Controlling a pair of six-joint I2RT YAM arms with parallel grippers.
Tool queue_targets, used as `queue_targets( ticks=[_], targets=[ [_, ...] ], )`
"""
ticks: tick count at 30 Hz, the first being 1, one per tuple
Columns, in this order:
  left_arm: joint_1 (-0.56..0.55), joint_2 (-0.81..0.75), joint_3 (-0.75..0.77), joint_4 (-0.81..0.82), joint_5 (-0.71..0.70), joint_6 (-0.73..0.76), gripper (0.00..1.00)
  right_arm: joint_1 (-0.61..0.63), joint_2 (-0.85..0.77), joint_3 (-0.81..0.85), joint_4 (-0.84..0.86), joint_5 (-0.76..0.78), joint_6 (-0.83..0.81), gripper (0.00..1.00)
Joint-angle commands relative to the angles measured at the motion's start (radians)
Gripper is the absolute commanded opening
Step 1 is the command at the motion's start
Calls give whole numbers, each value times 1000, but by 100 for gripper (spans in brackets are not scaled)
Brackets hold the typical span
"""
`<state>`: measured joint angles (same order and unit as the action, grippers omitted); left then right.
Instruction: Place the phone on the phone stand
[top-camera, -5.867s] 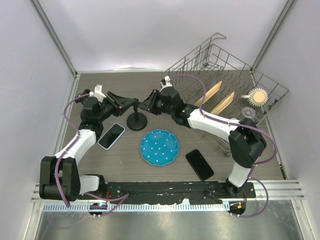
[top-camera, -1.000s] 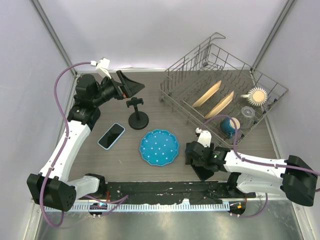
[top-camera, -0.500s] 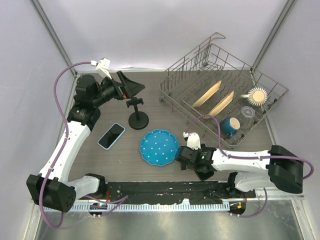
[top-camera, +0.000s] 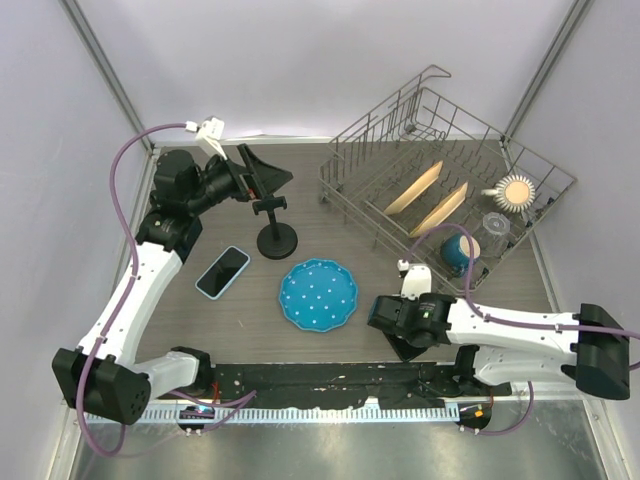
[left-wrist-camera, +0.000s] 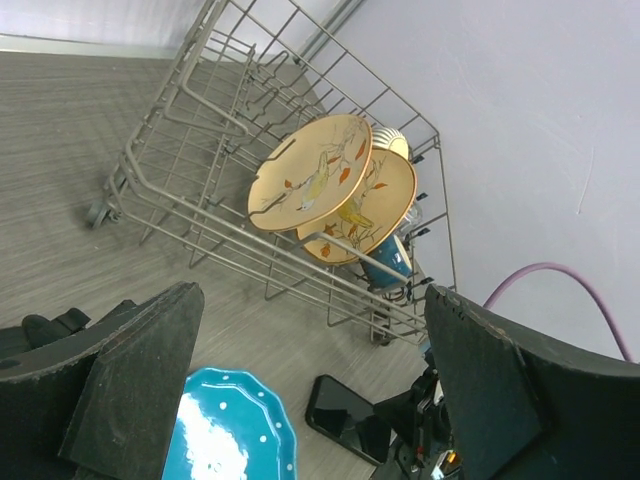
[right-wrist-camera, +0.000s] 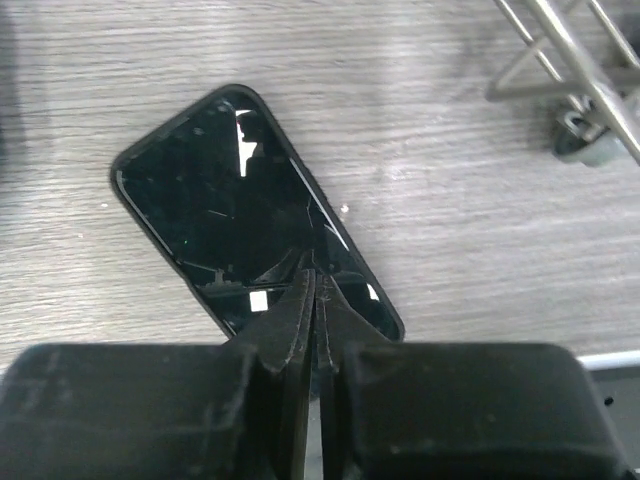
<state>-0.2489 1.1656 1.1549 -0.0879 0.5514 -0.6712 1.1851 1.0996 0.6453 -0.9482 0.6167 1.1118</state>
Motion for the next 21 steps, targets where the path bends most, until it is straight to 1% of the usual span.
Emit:
queue_targets(
  ticks=[1,2,3,4,5,7,8,11,13,14,15,16,18,19,20,21],
  targets=[
    [-36,-17,17,19,25,39,94,16,-40,42,-150,67,149,6],
    [-80,-17,17,1,12,56,92,18,-49,59,-147,71,140,5],
    [-114,-18,19,-18,-14,76,88,19,-82,71,-123,83,128,5],
    [-154,-20,20,-38,-89,96,84,19,-105,82,-101,89,97,5],
    [-249,-17,17,-74,-132,131,81,19,-133,111,-51,100,80,5],
    [-341,-11,0,-93,-178,157,76,19,-228,140,0,148,37,5],
    [-415,-9,-13,-98,-230,156,74,19,-262,163,50,170,20,5],
    [-512,-7,-99,-63,-295,99,66,21,-346,212,112,241,-58,5],
    [-561,2,-167,-17,-330,72,65,19,-374,243,109,288,-88,5],
    [-620,31,-182,-4,-367,46,64,19,-380,267,108,302,-122,5],
    [-653,52,-191,8,-379,36,63,19,-386,280,108,320,-147,6],
    [-718,86,-196,31,-392,29,62,19,-391,306,108,348,-167,6],
    [-777,195,-190,59,-418,13,52,19,-405,329,111,373,-216,8],
    [-820,236,-169,82,-406,10,48,19,-409,349,112,380,-230,10],
    [-837,326,-155,85,-395,7,45,19,-418,358,118,391,-251,10],
    [-852,365,-126,106,-372,-8,43,19,-423,366,121,394,-256,11]
  ],
)
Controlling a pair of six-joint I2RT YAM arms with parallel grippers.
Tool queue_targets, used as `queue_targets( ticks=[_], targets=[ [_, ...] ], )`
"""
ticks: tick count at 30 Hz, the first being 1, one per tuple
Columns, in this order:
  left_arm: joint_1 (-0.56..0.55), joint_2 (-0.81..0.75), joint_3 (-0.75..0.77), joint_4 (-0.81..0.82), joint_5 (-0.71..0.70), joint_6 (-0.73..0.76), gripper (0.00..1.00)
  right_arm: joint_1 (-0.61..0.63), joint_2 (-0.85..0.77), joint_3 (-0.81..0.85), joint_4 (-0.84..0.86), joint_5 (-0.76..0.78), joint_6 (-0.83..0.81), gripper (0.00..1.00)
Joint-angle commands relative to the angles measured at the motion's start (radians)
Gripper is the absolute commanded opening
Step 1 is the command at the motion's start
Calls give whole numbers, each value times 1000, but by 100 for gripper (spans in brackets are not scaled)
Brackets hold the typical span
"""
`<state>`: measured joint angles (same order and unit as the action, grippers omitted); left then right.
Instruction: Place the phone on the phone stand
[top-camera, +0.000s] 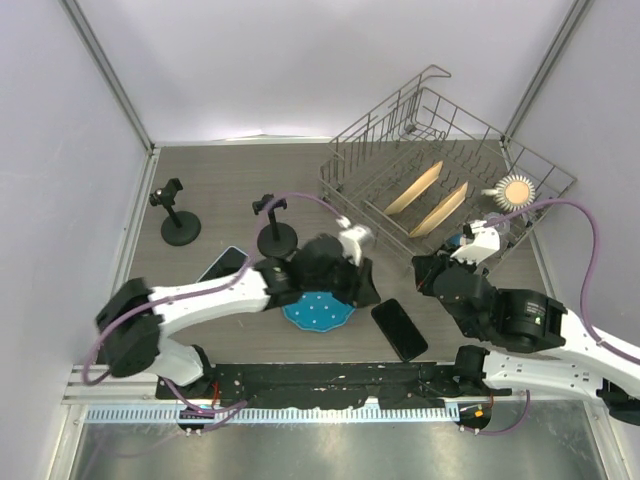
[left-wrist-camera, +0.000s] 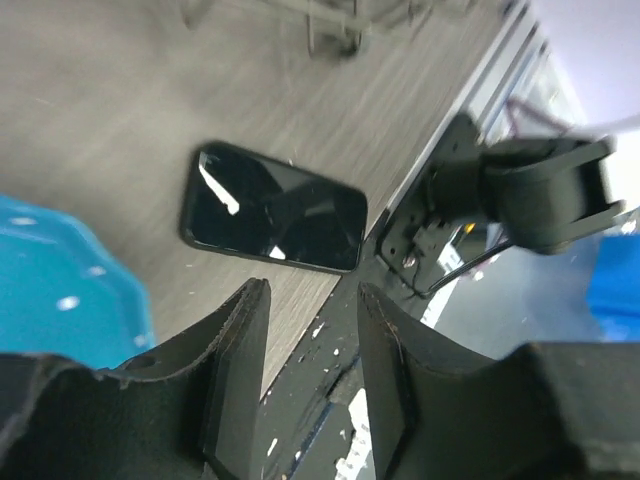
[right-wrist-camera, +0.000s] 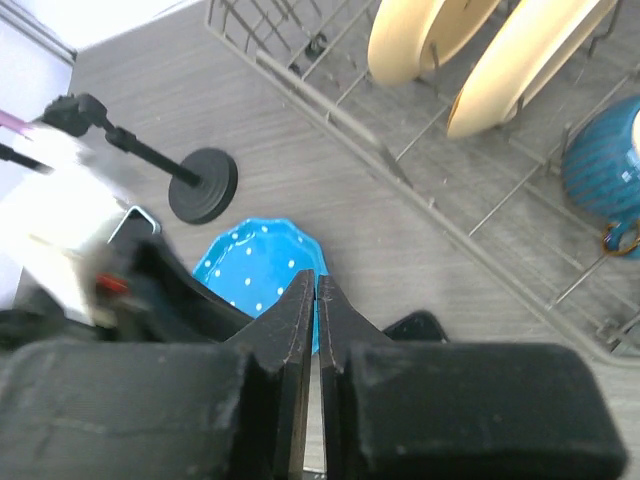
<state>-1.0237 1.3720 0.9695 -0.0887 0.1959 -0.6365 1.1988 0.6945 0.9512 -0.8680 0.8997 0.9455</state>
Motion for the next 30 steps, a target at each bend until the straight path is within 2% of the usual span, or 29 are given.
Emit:
queue_targets(
  ticks=[1,5,9,13,16,24,30],
  targets=[
    [-100,197,75,128,2,-54,41,5,-27,72,41,117,-93,11],
    [-176,366,153,187,71,-65,34,5,-84,63,69,114,-100,11],
    [-251,523,335,92,50,30,28,4,-130,52,75,108,-106,11],
    [-291,616,440,47,28,78,20,5,-139,55,61,104,-108,11],
    [-320,670,524,-19,-27,133,0,5,-148,55,50,100,-109,11],
    [-458,733,584,-35,-332,314,0,5,-181,49,32,103,-108,11],
    [-475,814,672,-106,-371,360,0,5,-184,49,32,99,-114,11]
  ],
)
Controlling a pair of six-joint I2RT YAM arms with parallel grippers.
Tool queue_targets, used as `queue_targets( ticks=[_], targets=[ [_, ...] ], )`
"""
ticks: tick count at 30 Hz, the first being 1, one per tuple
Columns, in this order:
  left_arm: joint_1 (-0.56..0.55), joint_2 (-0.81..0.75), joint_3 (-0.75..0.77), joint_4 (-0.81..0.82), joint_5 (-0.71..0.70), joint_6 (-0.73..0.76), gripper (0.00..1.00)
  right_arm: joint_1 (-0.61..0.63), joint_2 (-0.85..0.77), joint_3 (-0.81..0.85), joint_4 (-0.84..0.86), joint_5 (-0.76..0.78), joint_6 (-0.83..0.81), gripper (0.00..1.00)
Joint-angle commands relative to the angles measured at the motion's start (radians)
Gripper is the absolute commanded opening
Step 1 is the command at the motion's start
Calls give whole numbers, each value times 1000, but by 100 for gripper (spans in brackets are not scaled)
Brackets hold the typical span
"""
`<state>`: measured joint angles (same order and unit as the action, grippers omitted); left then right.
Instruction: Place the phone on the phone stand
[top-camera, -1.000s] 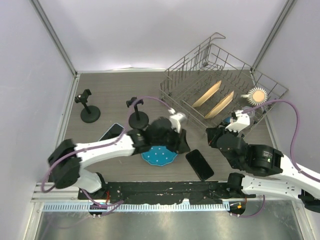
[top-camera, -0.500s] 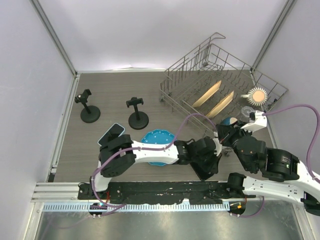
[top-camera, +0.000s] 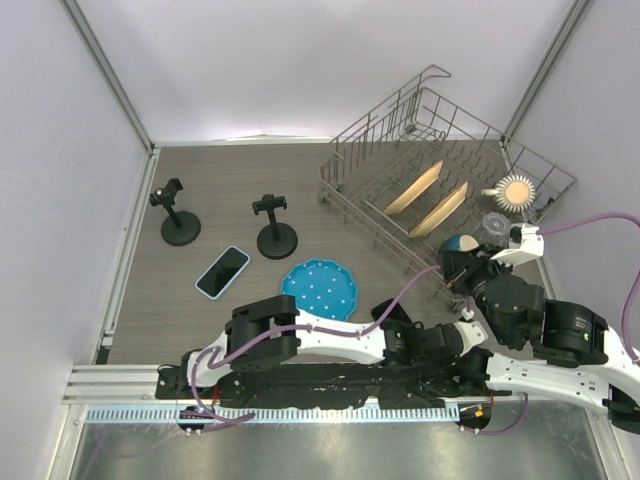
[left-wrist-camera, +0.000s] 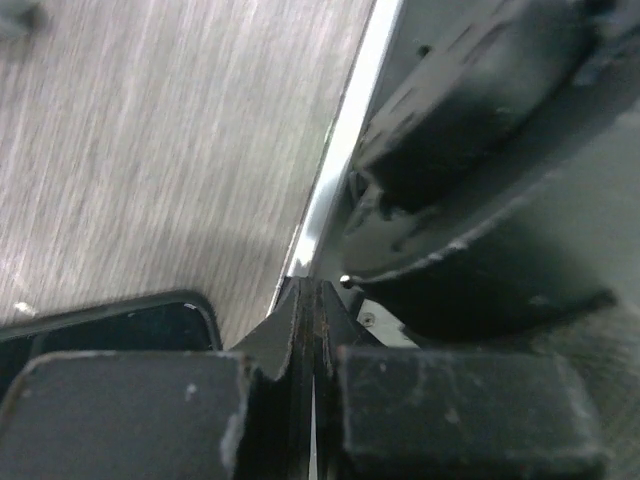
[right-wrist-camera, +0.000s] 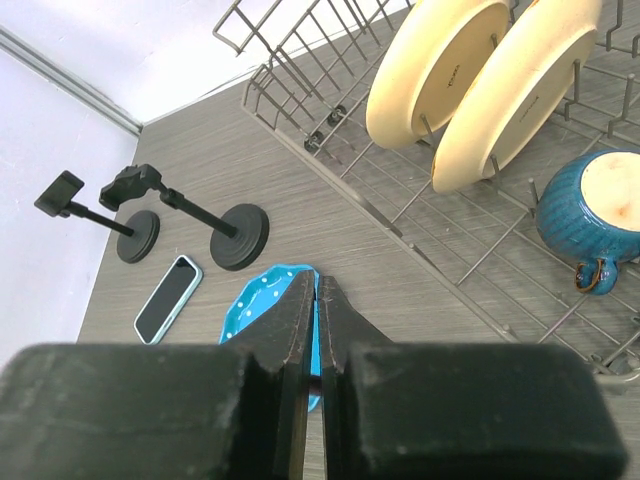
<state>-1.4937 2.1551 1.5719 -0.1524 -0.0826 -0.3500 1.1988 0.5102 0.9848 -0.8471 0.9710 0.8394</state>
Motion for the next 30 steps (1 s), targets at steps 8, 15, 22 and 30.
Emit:
queue_targets(
  ticks=[8,15,22,30],
  targets=[
    [-5,72,89,-84,-181,105,0,5,2,2,19,11,-2,10],
    [-3,80,79,-101,-272,114,0,5,4,-8,17,1,0,10],
    [16,0,-64,-78,-322,72,0,5,13,-8,11,-5,0,10],
    [30,-144,-170,-104,-319,39,0,5,68,-32,11,-47,-14,11]
  ],
)
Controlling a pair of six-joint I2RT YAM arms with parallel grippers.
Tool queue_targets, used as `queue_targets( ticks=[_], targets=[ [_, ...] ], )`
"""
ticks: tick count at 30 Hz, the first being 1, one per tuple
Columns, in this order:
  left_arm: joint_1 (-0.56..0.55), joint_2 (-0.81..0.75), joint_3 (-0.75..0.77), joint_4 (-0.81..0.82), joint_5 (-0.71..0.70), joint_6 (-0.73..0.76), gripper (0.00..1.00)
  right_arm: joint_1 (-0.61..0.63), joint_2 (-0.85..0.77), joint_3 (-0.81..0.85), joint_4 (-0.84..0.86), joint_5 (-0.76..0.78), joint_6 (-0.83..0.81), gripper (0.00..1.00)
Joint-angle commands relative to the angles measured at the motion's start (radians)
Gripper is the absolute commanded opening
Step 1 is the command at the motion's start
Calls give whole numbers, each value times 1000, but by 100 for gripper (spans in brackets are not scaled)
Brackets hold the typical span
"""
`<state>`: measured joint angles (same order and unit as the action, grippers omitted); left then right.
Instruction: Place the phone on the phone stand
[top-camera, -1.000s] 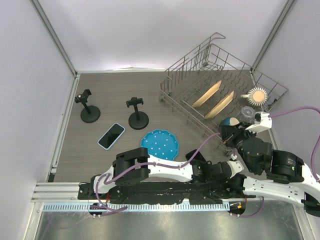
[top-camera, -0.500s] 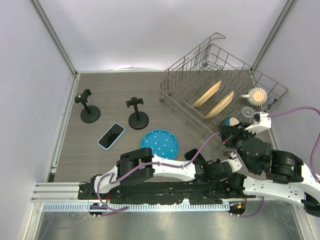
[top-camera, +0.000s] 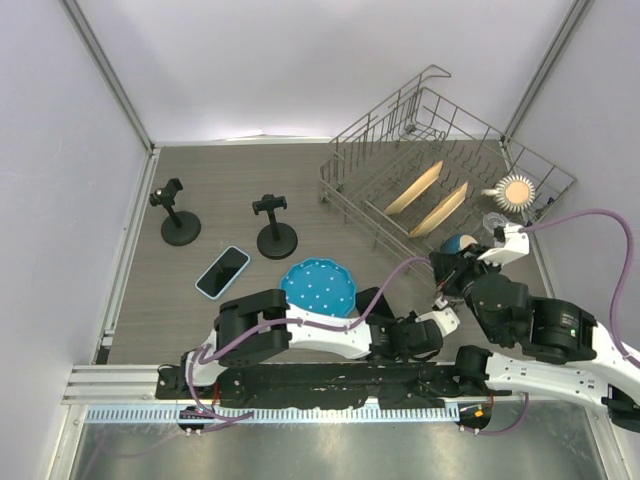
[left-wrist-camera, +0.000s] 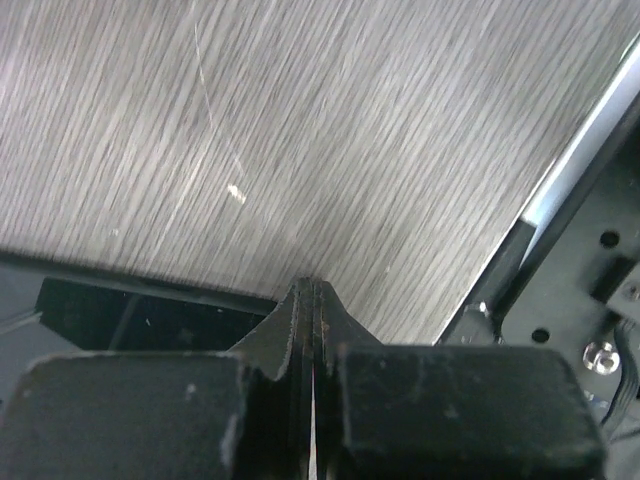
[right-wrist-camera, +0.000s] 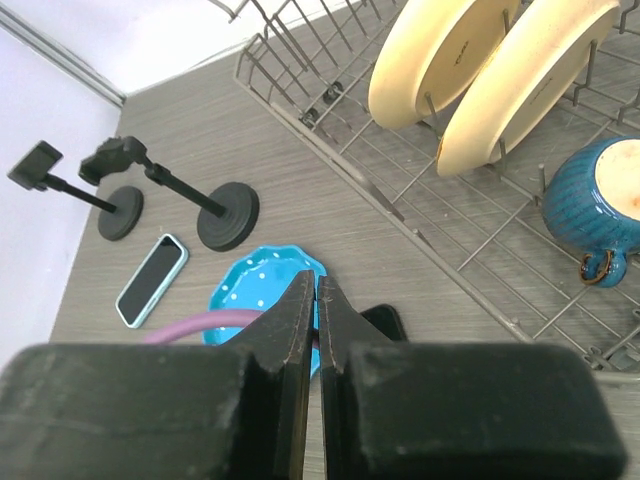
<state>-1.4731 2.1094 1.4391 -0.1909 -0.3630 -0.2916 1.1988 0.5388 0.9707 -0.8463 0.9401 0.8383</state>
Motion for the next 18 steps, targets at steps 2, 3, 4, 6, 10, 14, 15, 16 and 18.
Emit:
queue_targets(
  ticks=[2,3,4,6,10,14,15,16,18],
  targets=[
    [10,-132,-48,-88,7,-27,0,4,55,-32,6,-30,-11,11],
    [10,-170,-54,-91,30,-26,6,5,72,-39,-5,-41,-7,11],
    [10,-198,-75,-88,65,-27,12,5,78,-46,-10,-49,7,12],
    [10,-253,-112,-71,99,-30,40,5,93,-72,-17,-72,16,14],
    [10,-476,-264,11,144,-29,64,4,142,-109,-16,-96,47,16],
    [13,-699,-396,47,170,14,71,4,190,-130,-14,-95,71,19],
    [14,-742,-425,47,162,17,74,5,202,-132,-10,-95,71,19],
    [31,-793,-475,38,157,16,76,4,211,-133,-7,-95,70,19],
    [62,-925,-515,15,154,2,79,4,243,-138,4,-95,70,22]
  ],
)
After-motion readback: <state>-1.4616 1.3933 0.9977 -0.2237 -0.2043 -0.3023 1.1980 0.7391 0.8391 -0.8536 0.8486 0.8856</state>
